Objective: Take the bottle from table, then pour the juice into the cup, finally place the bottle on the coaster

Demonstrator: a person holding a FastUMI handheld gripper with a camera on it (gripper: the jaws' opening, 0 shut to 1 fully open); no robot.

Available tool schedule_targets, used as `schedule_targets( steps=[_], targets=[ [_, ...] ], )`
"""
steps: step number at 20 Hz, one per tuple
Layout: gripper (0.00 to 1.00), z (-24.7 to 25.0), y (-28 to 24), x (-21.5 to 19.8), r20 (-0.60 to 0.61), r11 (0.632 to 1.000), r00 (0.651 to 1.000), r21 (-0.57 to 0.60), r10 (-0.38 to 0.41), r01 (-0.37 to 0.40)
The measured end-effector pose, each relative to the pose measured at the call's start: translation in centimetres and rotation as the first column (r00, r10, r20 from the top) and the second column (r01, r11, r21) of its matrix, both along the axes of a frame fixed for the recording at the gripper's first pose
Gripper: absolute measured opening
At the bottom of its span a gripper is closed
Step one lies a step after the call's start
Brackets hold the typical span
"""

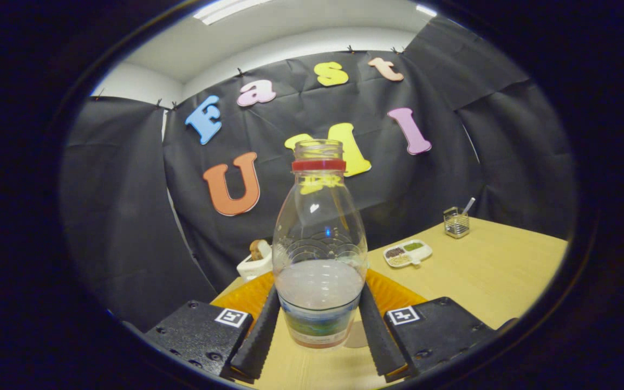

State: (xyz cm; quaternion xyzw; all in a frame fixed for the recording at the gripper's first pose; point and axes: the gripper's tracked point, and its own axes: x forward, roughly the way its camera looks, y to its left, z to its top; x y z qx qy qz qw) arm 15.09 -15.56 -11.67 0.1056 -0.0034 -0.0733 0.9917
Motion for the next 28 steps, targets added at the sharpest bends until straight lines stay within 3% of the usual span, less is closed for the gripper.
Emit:
schedule_targets(
  steps=[7, 12, 18, 28],
  targets=[
    [0.8, -1.2, -0.4, 3.6, -0.026, 0.984, 0.998, -0.169, -0.059, 0.054],
    [0.81, -5.0, -1.7, 5.7, -0.036, 0.966, 0.993, -0.236, -0.117, 0.105],
    [0.81, -10.3, -2.7, 8.2, -0.109, 0.943, 0.983, -0.314, -0.148, 0.107],
    [0.83, -13.9, -4.0, 9.0, -0.169, 0.956, 0.974, -0.276, -0.149, 0.099]
  ],
)
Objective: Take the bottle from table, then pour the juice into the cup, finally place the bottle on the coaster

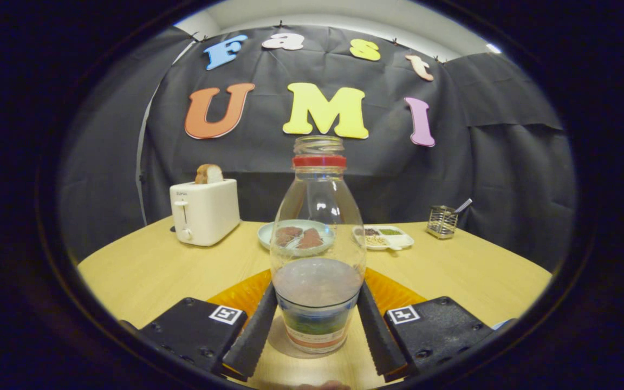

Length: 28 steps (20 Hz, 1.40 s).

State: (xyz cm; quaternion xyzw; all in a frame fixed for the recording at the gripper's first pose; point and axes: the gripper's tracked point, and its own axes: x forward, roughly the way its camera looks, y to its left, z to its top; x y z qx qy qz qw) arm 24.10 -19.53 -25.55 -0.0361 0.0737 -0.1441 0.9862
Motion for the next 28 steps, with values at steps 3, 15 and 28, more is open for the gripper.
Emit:
schedule_targets(
  steps=[3, 15, 28],
  targets=[
    [0.88, 0.3, 0.4, -0.6, -0.015, 1.0, 1.0, 0.01, 0.015, -0.015],
    [0.97, 11.2, 3.5, -8.0, 0.042, 0.998, 0.998, -0.02, 0.052, -0.051],
    [1.0, 25.5, 4.3, -20.4, 0.186, 1.0, 0.982, -0.004, 0.018, -0.017]
  ],
)
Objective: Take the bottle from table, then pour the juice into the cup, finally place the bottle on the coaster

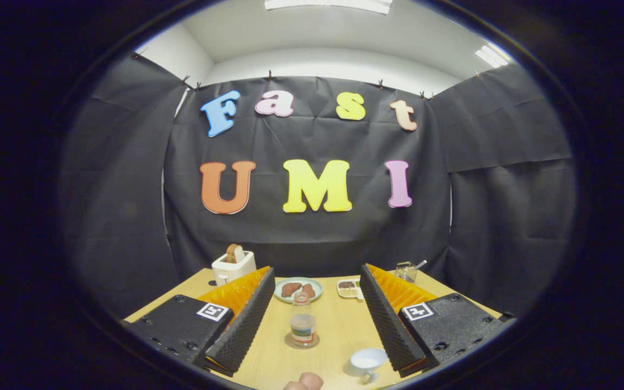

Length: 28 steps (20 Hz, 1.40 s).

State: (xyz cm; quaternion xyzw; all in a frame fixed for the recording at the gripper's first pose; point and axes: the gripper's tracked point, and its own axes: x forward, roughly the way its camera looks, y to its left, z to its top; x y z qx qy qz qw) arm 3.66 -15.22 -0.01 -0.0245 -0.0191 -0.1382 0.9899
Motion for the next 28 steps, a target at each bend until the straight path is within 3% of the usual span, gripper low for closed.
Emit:
schedule_targets(
  steps=[6, 20, 28],
  targets=[
    [1.0, 0.5, 1.4, -2.8, -0.033, 0.998, 0.999, 0.062, 0.017, -0.015],
    [1.0, 1.5, 6.6, -9.4, -0.044, 0.998, 0.997, 0.025, 0.06, -0.059],
    [1.0, 3.0, 7.9, -11.8, 0.01, 0.998, 0.998, 0.019, 0.058, -0.058]
  ],
)
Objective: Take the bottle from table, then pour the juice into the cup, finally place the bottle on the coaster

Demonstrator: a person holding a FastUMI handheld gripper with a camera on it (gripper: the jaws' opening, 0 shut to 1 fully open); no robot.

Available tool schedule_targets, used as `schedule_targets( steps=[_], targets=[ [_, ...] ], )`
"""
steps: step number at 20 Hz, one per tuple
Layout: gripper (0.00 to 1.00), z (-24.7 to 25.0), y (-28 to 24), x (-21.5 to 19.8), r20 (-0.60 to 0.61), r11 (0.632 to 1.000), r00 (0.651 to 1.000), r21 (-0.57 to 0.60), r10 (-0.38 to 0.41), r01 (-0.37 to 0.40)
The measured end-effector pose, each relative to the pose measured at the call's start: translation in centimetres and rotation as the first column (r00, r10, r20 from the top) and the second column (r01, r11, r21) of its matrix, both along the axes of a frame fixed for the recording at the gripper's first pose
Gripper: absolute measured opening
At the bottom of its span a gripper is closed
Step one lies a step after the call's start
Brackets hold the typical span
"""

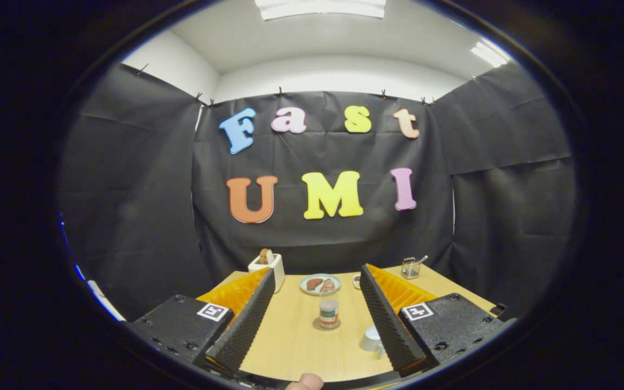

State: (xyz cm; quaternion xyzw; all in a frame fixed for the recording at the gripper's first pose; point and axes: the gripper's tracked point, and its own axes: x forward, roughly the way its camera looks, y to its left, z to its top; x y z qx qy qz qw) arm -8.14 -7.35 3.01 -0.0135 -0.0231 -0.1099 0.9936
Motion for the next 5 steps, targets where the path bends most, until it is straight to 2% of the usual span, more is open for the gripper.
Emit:
schedule_targets(
  steps=[5],
  targets=[
    [1.0, -0.3, 0.51, -0.43, -0.003, 0.999, 1.0, -0.042, -0.016, 0.016]
  ],
)
